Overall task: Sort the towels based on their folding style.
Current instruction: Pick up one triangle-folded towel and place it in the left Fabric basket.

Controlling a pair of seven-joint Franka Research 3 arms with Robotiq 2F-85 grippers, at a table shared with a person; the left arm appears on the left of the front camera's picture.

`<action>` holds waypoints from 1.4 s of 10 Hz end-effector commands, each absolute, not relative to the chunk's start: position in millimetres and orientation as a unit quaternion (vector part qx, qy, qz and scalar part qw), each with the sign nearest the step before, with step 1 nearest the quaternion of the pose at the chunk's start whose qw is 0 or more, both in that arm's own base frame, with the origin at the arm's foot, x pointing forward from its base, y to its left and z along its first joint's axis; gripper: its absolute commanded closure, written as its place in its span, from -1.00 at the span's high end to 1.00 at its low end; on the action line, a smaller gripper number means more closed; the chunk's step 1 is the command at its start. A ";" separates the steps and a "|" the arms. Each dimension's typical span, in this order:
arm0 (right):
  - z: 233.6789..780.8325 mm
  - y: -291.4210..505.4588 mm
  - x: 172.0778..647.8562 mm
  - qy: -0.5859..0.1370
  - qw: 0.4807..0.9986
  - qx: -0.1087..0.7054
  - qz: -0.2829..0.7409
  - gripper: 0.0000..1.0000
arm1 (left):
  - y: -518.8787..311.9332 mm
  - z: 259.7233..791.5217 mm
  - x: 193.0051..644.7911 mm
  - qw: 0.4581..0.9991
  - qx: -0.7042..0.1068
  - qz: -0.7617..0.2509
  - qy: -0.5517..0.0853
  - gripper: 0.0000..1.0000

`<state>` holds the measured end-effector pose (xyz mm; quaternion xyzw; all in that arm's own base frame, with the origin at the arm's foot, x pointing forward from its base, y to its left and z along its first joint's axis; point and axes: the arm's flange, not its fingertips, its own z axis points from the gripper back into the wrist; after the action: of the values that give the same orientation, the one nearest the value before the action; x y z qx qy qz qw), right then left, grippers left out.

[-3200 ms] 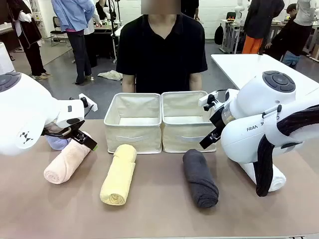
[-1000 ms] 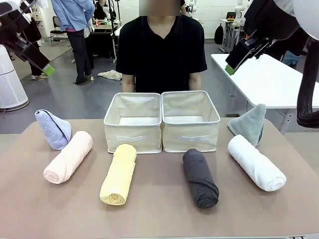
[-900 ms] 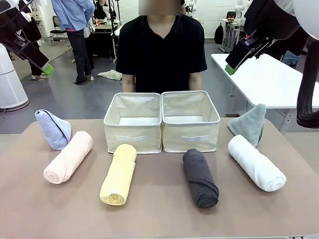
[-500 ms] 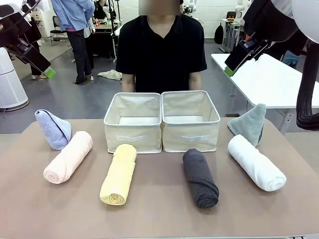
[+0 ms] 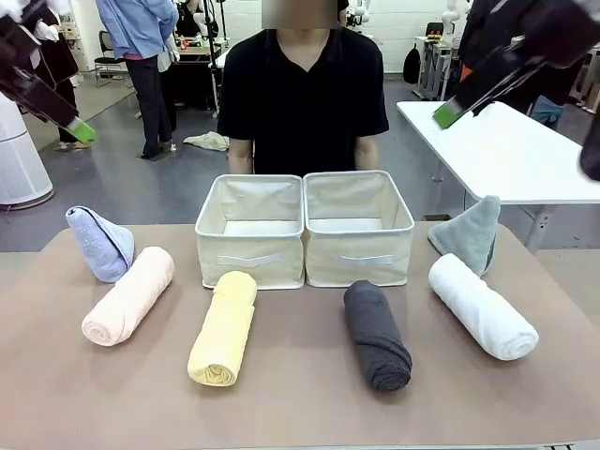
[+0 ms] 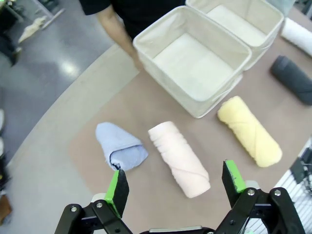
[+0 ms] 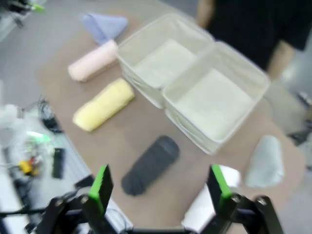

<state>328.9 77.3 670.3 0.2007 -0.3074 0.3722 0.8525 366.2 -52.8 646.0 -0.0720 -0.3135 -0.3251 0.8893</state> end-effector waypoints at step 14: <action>615.6 -167.6 308.8 -0.357 0.845 0.293 0.269 1.00 | 167.3 601.0 338.3 0.895 -0.200 -0.250 -0.309 1.00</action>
<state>312.9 -173.2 626.1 0.3031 -0.3405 0.2697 0.8482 341.7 168.2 604.9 -0.2181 -0.3203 -0.2393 0.8903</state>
